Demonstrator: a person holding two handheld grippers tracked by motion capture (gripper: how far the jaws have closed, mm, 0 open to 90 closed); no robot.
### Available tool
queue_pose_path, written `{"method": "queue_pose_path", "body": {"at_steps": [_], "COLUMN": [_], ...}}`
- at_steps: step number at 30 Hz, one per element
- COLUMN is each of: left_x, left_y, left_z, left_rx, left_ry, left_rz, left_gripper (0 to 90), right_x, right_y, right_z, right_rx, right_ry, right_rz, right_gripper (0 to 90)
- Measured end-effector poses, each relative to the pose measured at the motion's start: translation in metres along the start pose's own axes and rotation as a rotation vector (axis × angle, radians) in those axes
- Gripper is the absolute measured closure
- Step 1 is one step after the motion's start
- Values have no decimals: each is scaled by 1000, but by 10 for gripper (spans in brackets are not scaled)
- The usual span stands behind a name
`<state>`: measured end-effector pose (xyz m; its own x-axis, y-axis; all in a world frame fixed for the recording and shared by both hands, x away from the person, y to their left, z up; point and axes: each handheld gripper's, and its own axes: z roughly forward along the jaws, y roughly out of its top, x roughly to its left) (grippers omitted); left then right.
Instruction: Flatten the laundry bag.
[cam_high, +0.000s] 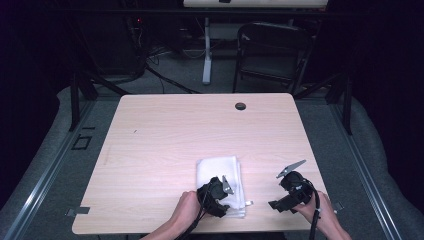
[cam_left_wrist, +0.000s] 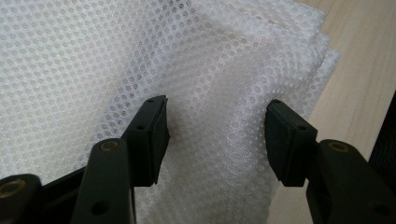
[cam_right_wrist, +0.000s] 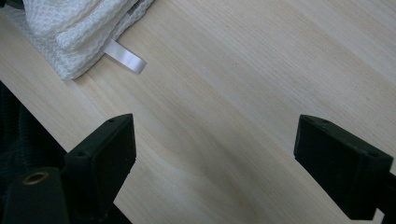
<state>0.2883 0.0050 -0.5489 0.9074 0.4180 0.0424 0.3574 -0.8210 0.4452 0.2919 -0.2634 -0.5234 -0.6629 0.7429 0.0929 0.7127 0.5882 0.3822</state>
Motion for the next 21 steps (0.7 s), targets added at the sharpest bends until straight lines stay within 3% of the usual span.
{"method": "queue_pose_path", "body": {"at_steps": [7,8,12,17,21], "left_x": [5,5,6,6,6], "left_y": [-2,-2,-2,-2,-3], "left_z": [-1,-1,-1,-2,-3], "left_rx": [-11,-11,-12,-16,-35], "left_ry": [-1,3,7,7,12], "left_rz": [-11,-9,-12,-1,6], "left_gripper": [566,577,617,694,769], "right_x": [2,4,2,6,8], "right_y": [1,1,2,3,6], "right_z": [1,3,2,4,3], "right_rx": [2,-22,11,-16,-4], "right_ry": [-6,15,2,5,15], "right_rz": [-5,17,-12,-3,-28], "right_gripper": [128,128,130,133,139]}}
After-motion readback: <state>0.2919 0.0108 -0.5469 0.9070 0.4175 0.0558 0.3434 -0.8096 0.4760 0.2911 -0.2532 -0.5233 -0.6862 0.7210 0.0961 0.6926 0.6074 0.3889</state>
